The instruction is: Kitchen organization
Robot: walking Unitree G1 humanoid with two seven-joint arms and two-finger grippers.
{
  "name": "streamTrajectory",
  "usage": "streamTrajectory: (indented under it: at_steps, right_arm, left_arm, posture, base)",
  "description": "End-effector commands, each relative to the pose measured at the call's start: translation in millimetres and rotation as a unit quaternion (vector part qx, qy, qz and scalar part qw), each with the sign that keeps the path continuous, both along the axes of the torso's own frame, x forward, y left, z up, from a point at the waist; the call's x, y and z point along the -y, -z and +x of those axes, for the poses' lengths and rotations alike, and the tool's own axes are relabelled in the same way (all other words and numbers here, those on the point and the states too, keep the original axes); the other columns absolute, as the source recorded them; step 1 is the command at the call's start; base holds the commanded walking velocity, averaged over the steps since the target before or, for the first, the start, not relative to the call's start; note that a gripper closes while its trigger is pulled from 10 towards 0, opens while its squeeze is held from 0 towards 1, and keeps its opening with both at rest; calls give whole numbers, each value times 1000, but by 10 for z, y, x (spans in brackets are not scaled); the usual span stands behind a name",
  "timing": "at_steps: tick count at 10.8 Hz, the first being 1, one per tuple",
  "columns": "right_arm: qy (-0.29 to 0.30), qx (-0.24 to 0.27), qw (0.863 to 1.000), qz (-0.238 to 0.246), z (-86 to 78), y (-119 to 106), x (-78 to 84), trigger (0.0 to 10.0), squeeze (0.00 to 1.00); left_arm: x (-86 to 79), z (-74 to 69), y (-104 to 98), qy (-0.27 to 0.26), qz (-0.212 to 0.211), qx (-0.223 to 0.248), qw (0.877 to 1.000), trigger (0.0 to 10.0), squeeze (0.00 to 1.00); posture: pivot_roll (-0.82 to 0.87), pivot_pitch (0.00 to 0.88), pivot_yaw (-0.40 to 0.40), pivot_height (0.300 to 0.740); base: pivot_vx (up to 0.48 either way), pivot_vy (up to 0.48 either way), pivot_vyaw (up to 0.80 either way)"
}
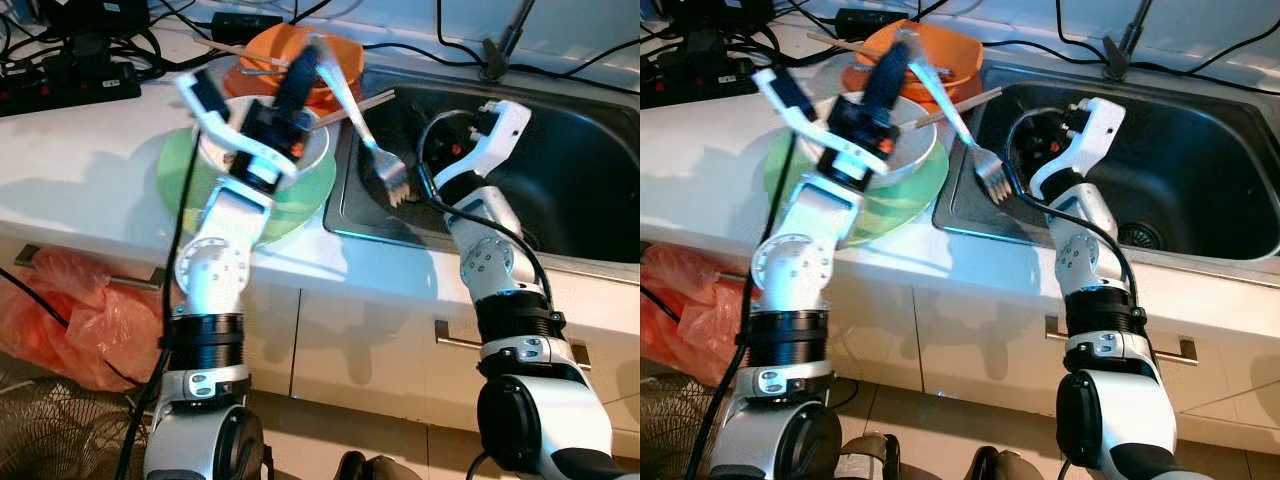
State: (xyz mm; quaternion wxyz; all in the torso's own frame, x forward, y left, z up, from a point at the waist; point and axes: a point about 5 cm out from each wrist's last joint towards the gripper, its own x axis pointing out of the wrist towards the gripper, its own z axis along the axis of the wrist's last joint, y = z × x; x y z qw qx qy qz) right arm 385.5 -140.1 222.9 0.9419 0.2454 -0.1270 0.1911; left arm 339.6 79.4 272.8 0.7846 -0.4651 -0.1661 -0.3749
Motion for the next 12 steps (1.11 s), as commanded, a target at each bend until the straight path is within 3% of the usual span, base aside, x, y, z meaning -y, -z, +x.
streamTrajectory:
  at_steps: [1,2,3,4,6,7,8,9,12]
  right_arm:
    - [10,14,1000,2,-18,-40,84,10000,0]
    - [14,23,1000,-2,-22,-86,132,10000,0]
    - [21,27,999,-13,-22,-104,188,10000,224]
    - [30,28,999,-24,-22,-111,271,10000,1000]
    - [38,34,997,-50,-30,-140,408,10000,1000]
    - [27,43,996,-72,-50,-148,405,10000,0]
    - [20,49,995,-83,-69,-151,398,10000,0]
    - [13,47,995,-91,-84,-141,430,10000,1000]
    - [-19,69,990,-120,-144,-176,402,10000,1000]
  left_arm:
    - [366,-107,127,51,-50,-26,997,10000,0]
    - [386,-113,138,52,-44,-26,997,10000,0]
    - [398,-117,140,54,-38,-25,998,10000,0]
    - [418,-120,145,55,-29,-23,998,10000,0]
    - [425,-124,151,54,-21,-21,998,10000,0]
    - [419,-120,159,50,-18,-22,998,10000,0]
    - [415,-119,166,48,-15,-23,998,10000,0]
    - [431,-124,175,45,1,-20,999,10000,0]
    - [456,-126,185,44,11,-18,999,10000,0]
  posture:
    - [192,138,-67,740]
    - [190,140,-65,740]
    - [188,141,-65,740]
    - [186,141,-63,740]
    - [182,142,-63,740]
    - [181,142,-62,740]
    - [180,141,-62,740]
    - [177,138,-59,740]
    - [174,133,-56,740]
  base:
    - [0,0,0]
    - [0,0,0]
    - [0,0,0]
    - [0,0,0]
    - [0,0,0]
    - [0,0,0]
    - [0,0,0]
    - [0,0,0]
    - [0,0,0]
